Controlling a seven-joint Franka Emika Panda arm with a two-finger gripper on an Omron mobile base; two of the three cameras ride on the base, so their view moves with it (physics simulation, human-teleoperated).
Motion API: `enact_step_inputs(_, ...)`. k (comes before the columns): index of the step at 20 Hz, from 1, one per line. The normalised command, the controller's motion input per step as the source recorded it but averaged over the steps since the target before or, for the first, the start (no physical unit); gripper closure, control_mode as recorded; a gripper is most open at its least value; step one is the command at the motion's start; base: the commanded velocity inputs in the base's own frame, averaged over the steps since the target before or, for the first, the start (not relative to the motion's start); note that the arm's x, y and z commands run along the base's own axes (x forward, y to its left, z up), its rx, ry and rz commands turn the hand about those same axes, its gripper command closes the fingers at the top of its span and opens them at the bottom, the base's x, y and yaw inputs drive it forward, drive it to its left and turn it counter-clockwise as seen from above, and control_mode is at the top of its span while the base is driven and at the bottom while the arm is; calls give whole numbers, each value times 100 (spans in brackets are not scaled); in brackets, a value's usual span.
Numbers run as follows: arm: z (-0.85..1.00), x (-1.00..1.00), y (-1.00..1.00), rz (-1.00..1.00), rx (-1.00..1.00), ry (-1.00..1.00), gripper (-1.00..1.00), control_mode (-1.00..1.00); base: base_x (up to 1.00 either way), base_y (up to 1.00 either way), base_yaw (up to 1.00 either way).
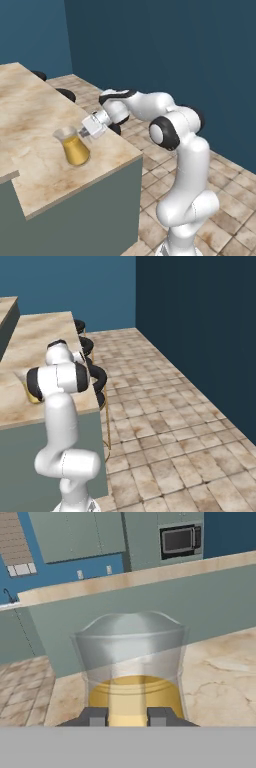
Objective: Place the pitcher and cup on the dining counter for serving.
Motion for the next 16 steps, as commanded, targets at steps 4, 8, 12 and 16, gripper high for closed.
enact_step_inputs(4, -37, 19, 0, 0, 0, 0, 100, -100, 0, 0, 0)
enact_step_inputs(8, -32, 24, 0, 0, 0, 0, 100, -100, 0, 0, 0)
enact_step_inputs(12, -16, 29, 0, 0, 2, -2, 100, -100, 0, 0, 0)
enact_step_inputs(16, 0, 3, 1, 0, 13, -7, 100, -100, 0, 0, 0)
